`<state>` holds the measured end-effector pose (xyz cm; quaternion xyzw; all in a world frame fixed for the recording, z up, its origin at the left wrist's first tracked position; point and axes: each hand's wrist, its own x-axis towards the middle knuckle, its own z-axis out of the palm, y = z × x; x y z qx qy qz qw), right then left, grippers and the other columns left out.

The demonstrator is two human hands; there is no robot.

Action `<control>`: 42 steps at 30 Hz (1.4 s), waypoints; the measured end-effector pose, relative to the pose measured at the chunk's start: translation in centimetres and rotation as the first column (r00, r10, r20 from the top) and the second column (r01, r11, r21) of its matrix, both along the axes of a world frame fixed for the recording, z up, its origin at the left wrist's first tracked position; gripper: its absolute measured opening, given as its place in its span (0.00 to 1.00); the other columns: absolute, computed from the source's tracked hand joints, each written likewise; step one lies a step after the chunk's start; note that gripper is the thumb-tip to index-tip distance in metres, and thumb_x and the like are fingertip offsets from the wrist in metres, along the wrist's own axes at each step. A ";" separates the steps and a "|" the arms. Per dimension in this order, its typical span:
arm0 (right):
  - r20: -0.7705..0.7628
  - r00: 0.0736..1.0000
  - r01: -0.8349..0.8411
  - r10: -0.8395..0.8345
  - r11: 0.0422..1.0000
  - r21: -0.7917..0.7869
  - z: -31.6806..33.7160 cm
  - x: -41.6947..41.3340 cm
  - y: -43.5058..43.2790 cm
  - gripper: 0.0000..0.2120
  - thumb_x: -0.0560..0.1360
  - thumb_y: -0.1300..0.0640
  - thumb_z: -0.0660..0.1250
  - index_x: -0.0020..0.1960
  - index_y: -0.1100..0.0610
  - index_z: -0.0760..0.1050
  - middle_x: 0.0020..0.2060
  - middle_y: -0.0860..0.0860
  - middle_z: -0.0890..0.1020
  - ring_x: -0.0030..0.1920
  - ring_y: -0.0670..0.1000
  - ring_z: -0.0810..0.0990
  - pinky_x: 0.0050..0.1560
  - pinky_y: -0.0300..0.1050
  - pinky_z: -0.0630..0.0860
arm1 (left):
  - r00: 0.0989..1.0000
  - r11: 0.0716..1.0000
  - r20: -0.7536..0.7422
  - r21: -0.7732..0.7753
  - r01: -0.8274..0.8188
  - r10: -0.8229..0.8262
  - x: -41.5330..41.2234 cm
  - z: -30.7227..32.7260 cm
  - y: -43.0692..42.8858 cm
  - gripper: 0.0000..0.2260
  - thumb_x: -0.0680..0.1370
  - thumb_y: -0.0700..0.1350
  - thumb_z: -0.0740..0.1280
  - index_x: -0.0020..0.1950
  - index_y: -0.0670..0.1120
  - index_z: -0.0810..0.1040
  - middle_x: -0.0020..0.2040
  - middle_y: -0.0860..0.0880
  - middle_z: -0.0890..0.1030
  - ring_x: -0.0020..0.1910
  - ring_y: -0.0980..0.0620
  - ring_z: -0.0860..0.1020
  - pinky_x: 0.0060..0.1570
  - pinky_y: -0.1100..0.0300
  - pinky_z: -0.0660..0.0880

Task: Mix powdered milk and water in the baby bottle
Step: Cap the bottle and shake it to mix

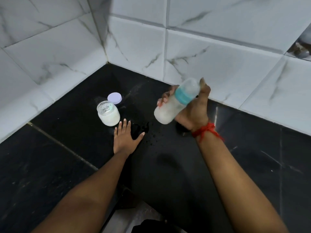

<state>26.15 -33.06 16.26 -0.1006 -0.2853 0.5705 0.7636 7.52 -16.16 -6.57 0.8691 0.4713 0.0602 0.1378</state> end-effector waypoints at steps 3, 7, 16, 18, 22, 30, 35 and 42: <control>-0.378 0.925 0.023 -0.029 1.000 -0.020 -0.2 1.3 0.2 0.47 0.72 0.21 0.42 0.54 0.63 0.73 0.43 0.68 0.82 0.50 0.62 0.81 0.59 0.61 0.71 | 1.000 1.000 0.008 0.000 -0.001 0.001 0.1 0.0 -0.1 0.44 0.78 0.75 0.54 0.86 0.48 0.54 0.86 0.49 0.51 0.85 0.50 0.46 0.83 0.48 0.43; 0.038 0.987 0.158 -0.154 0.961 -0.227 -0.5 0.4 1.1 0.35 0.72 0.28 0.58 0.43 0.63 0.78 0.36 0.60 0.80 0.41 0.59 0.79 0.54 0.55 0.73 | 1.000 1.000 0.005 0.000 -0.002 0.002 -0.1 0.0 0.0 0.44 0.78 0.75 0.54 0.86 0.48 0.54 0.86 0.49 0.51 0.85 0.50 0.46 0.83 0.49 0.43; 0.324 0.940 0.191 -0.101 0.948 -0.256 -2.0 0.6 1.4 0.35 0.69 0.29 0.65 0.45 0.64 0.78 0.39 0.61 0.80 0.46 0.60 0.77 0.58 0.58 0.71 | 1.000 1.000 -0.010 -0.004 -0.006 0.005 0.0 0.2 -0.1 0.45 0.78 0.75 0.53 0.86 0.49 0.53 0.86 0.49 0.50 0.85 0.50 0.46 0.83 0.49 0.43; 0.026 0.981 0.193 -0.193 0.944 -0.268 -1.6 1.7 1.1 0.32 0.69 0.28 0.63 0.43 0.58 0.79 0.39 0.56 0.80 0.47 0.57 0.75 0.65 0.59 0.64 | 1.000 1.000 -0.005 -0.002 -0.004 0.004 0.0 0.2 -0.1 0.44 0.78 0.75 0.53 0.86 0.48 0.53 0.86 0.49 0.50 0.85 0.50 0.46 0.83 0.48 0.43; -0.050 0.994 0.089 -0.102 0.974 -0.210 -1.1 1.1 1.3 0.32 0.67 0.29 0.64 0.45 0.60 0.75 0.37 0.57 0.78 0.44 0.58 0.75 0.55 0.55 0.70 | 1.000 1.000 -0.006 0.004 -0.003 0.003 -0.1 0.1 0.0 0.45 0.78 0.75 0.53 0.86 0.48 0.53 0.86 0.49 0.50 0.85 0.50 0.46 0.83 0.49 0.43; -0.054 0.972 0.212 -0.228 0.955 -0.207 0.0 3.8 0.0 0.26 0.70 0.32 0.67 0.50 0.55 0.80 0.43 0.55 0.79 0.46 0.55 0.78 0.53 0.55 0.74 | 1.000 1.000 -0.003 0.002 -0.007 0.007 0.0 -0.1 0.0 0.45 0.78 0.76 0.53 0.86 0.48 0.54 0.86 0.49 0.51 0.85 0.50 0.46 0.83 0.49 0.43; -0.265 0.950 0.120 -0.164 0.977 -0.174 -2.3 2.7 -0.3 0.33 0.77 0.30 0.50 0.46 0.59 0.77 0.38 0.55 0.81 0.45 0.57 0.78 0.53 0.55 0.73 | 1.000 1.000 -0.002 0.002 -0.006 0.006 0.1 0.1 -0.1 0.45 0.78 0.75 0.53 0.86 0.48 0.54 0.86 0.49 0.51 0.85 0.50 0.47 0.83 0.48 0.44; -0.072 0.989 0.103 -0.128 0.954 -0.282 -3.0 -0.2 1.0 0.30 0.66 0.31 0.66 0.44 0.60 0.76 0.37 0.57 0.79 0.43 0.57 0.76 0.53 0.55 0.70 | 1.000 1.000 -0.005 -0.002 -0.007 0.007 0.2 0.3 0.1 0.45 0.78 0.75 0.53 0.86 0.48 0.54 0.86 0.49 0.51 0.85 0.50 0.46 0.83 0.49 0.43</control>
